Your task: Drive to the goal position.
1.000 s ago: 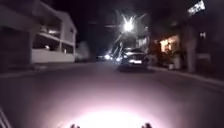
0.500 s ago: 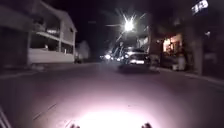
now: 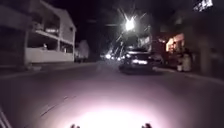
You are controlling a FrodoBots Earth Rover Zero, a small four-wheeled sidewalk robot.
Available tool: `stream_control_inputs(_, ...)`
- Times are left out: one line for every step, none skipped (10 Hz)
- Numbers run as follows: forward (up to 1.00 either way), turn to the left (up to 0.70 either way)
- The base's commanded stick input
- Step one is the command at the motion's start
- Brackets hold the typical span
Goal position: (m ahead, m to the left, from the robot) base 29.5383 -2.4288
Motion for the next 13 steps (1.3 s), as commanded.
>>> stream_control_inputs(0.7, 0.0)
stream_control_inputs(0.7, 0.0)
stream_control_inputs(0.7, 0.0)
stream_control_inputs(0.7, 0.0)
stream_control_inputs(0.7, 0.0)
stream_control_inputs(0.7, 0.0)
stream_control_inputs(0.7, 0.0)
stream_control_inputs(0.7, 0.0)
stream_control_inputs(0.7, 0.0)
stream_control_inputs(0.7, 0.0)
stream_control_inputs(0.7, 0.0)
stream_control_inputs(0.7, 0.0)
stream_control_inputs(0.7, 0.0)
